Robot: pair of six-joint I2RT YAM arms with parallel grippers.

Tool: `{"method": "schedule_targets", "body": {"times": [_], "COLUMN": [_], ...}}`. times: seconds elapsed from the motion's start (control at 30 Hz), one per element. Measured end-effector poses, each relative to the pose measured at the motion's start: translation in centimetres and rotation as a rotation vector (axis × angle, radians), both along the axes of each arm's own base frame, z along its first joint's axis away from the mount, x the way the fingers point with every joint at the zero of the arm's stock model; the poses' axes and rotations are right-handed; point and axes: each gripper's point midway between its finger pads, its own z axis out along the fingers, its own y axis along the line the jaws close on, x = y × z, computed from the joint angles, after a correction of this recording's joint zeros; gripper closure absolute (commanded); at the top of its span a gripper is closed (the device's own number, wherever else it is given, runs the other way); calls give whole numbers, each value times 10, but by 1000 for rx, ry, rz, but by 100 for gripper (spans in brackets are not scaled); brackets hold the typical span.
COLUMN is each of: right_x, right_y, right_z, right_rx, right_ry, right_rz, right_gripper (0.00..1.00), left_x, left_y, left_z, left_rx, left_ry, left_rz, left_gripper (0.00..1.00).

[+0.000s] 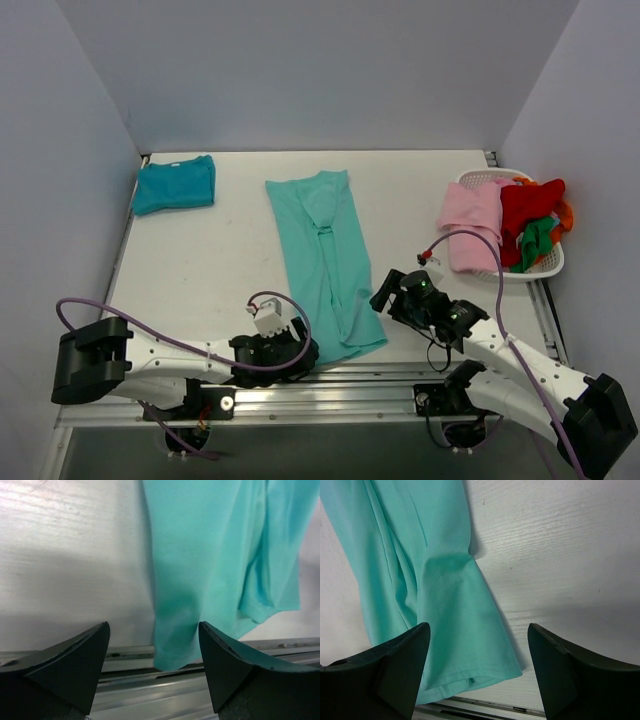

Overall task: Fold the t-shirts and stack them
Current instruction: Fold the tshirt

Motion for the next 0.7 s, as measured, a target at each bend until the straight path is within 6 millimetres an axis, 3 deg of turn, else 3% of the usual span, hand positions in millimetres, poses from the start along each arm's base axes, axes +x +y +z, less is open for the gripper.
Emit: {"method": "schedule_targets", "body": {"times": [0.2, 0.3, 0.4, 0.43, 0.5, 0.7], "right_x": [-1, -3, -4, -4, -4, -11], "right_y": [-1, -2, -3, -3, -3, -4], "right_z": [-1, -3, -4, -4, -4, -6], "right_rx": [-1, -3, -5, -4, -4, 9], "right_ry": [1, 4, 6, 6, 6, 16], "right_rz": [0, 0, 0, 0, 0, 9], "right_gripper": [26, 26, 27, 29, 32, 33], "left_x": [8, 10, 10, 9, 7, 8], "left_y": [-23, -32, -35, -34, -31, -17], "left_z": [1, 2, -1, -3, -7, -12], "left_rx": [-78, -99, -102, -95, -77, -46], "left_ry": [-31, -37, -33, -28, -19, -7], "left_rz": [20, 22, 19, 17, 7, 22], "left_gripper": [19, 25, 52, 79, 97, 98]}}
